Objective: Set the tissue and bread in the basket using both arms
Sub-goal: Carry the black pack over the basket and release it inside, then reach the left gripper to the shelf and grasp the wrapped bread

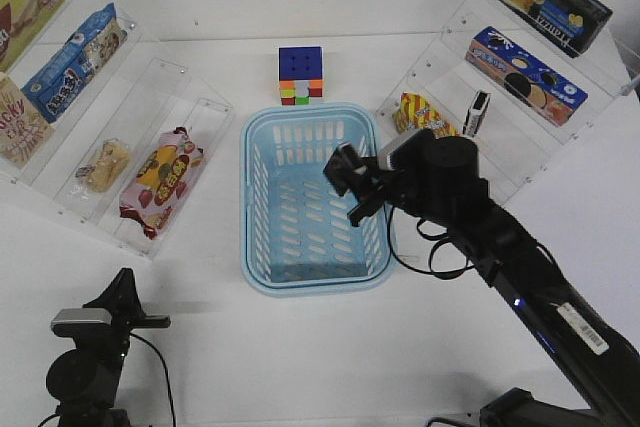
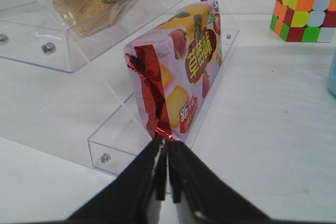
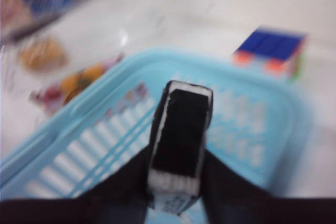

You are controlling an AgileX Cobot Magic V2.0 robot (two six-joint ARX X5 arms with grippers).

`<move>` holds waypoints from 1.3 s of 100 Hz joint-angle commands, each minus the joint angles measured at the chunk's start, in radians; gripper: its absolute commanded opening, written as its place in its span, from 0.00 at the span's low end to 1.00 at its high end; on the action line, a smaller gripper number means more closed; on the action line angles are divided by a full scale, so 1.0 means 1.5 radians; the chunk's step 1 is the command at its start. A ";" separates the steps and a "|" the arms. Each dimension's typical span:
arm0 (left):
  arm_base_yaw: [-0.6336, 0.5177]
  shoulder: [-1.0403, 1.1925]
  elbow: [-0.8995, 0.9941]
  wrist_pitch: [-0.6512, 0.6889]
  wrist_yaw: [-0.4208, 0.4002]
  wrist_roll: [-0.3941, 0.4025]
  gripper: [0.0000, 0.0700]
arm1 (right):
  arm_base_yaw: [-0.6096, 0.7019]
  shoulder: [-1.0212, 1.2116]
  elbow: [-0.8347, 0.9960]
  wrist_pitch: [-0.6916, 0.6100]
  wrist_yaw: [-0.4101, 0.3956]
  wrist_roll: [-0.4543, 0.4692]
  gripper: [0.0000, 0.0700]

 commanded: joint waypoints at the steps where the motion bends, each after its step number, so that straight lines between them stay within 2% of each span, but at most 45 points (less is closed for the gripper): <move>1: 0.001 -0.001 -0.013 0.007 0.001 -0.004 0.00 | 0.010 0.007 0.009 0.018 0.015 -0.020 0.54; 7: 0.001 -0.001 -0.013 0.007 0.001 -0.009 0.00 | 0.017 0.005 0.009 0.032 0.018 -0.020 0.54; 15: 0.001 -0.001 -0.013 0.007 0.001 -0.058 0.00 | 0.014 -0.017 0.009 0.037 0.030 -0.020 0.51; 19: 0.001 -0.001 -0.012 0.007 0.001 -0.088 0.00 | 0.008 -0.036 0.009 0.032 0.057 -0.019 0.40; 27: 0.001 -0.001 -0.012 0.007 0.001 -0.153 0.00 | -0.016 -0.079 0.009 0.012 0.128 -0.014 0.09; 30: 0.001 -0.001 -0.012 0.007 0.001 -0.178 0.00 | -0.027 -0.096 0.008 0.001 0.148 -0.014 0.00; 37: 0.001 -0.001 -0.010 0.007 0.001 -0.254 0.00 | -0.047 -0.136 -0.007 -0.006 0.167 -0.014 0.00; 45: 0.001 -0.001 0.003 0.007 0.001 -0.329 0.00 | -0.061 -0.194 -0.064 0.029 0.176 -0.018 0.00; 62: 0.001 0.022 0.086 -0.003 0.044 -0.335 0.00 | -0.078 -0.347 -0.285 0.207 0.182 -0.021 0.00; 71: 0.001 0.076 0.157 -0.034 0.049 -0.285 0.00 | -0.078 -0.387 -0.380 0.291 0.194 -0.014 0.00; 78: 0.001 0.142 0.220 -0.061 0.047 -0.207 0.00 | -0.078 -0.392 -0.406 0.292 0.194 0.008 0.00; 94: 0.001 0.329 0.367 -0.117 0.023 0.045 0.02 | -0.078 -0.387 -0.406 0.280 0.194 0.024 0.00; 97: 0.001 0.363 0.391 -0.123 0.022 0.090 0.11 | -0.078 -0.387 -0.406 0.283 0.194 0.024 0.00; 102: 0.001 0.413 0.427 -0.125 0.018 0.152 0.34 | -0.078 -0.386 -0.406 0.287 0.194 0.024 0.00; 107: 0.001 0.462 0.458 -0.120 -0.004 0.187 0.59 | -0.078 -0.385 -0.406 0.290 0.194 0.024 0.00; 111: 0.001 0.500 0.483 -0.116 -0.028 0.211 0.73 | -0.078 -0.385 -0.406 0.290 0.194 0.024 0.00; 115: 0.001 0.527 0.500 -0.116 -0.044 0.226 0.77 | -0.078 -0.386 -0.406 0.290 0.194 0.024 0.00; 130: 0.001 0.634 0.562 -0.113 -0.101 0.316 0.77 | -0.078 -0.387 -0.406 0.289 0.194 0.032 0.00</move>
